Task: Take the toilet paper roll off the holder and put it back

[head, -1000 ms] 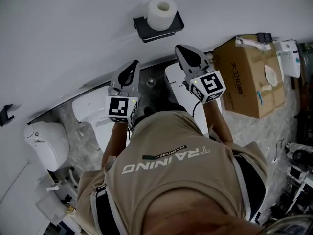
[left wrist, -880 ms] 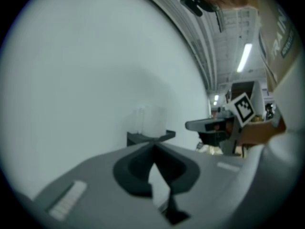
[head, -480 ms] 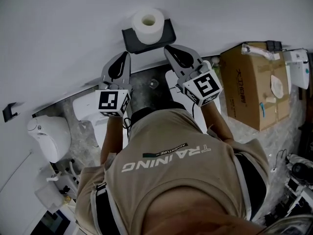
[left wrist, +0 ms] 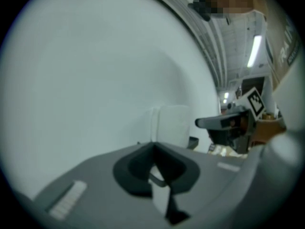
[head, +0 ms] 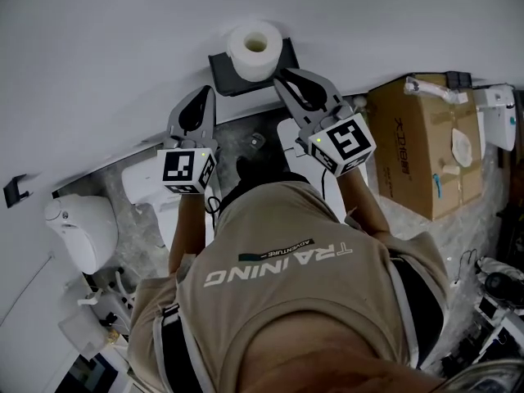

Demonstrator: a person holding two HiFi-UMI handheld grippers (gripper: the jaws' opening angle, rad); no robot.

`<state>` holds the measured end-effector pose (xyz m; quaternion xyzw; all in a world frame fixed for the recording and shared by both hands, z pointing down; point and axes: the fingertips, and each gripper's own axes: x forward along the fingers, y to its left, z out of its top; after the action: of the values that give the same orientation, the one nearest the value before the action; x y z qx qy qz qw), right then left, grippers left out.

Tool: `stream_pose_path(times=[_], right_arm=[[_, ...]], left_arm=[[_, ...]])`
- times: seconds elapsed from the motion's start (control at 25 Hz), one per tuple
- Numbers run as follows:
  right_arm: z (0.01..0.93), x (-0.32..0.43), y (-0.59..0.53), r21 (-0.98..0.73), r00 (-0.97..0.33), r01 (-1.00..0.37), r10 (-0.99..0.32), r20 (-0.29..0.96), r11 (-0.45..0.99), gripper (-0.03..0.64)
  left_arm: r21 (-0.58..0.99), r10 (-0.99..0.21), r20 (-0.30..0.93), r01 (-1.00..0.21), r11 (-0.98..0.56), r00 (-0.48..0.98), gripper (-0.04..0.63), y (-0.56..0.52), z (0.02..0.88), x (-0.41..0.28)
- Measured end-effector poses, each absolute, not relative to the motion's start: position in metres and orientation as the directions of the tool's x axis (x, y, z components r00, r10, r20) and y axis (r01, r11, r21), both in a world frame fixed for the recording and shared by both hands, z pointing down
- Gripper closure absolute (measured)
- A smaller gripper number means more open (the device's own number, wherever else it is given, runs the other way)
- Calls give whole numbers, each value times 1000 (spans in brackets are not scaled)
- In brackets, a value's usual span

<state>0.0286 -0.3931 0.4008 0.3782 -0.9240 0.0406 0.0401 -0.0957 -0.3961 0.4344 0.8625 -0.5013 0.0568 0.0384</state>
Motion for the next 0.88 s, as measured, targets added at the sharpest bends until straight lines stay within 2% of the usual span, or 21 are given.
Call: stream_pose_path(times=[0.04,0.08,0.12,0.2,0.44,0.88], right_arm=[[400,27,-393,-62,-711,-702,-695,106,709,548],[399,25,-394,-90,-710,-704,-696,105,705,361],[396,24,-396,-119,-703,-711,-705,100,693,313],[390,24,-403,-123,-669,-742,-737,93,659,268],[388,6,-420,-17,-615,-783,-769,173,622,262],[397,-15,-446,8,-582,-794,-763,281,608,262]], left_arm=[[13,-858,133,-867,-498,495,591,-396,435,-98],[16,-857,129,-865,-501,499,591,-396,435,-100],[17,-856,122,-863,-505,503,591,-396,435,-103],[20,-854,109,-860,-510,509,591,-399,433,-106],[33,-853,81,-857,-514,515,591,-397,429,-121],[68,-842,74,-845,-530,534,591,-400,432,-139]])
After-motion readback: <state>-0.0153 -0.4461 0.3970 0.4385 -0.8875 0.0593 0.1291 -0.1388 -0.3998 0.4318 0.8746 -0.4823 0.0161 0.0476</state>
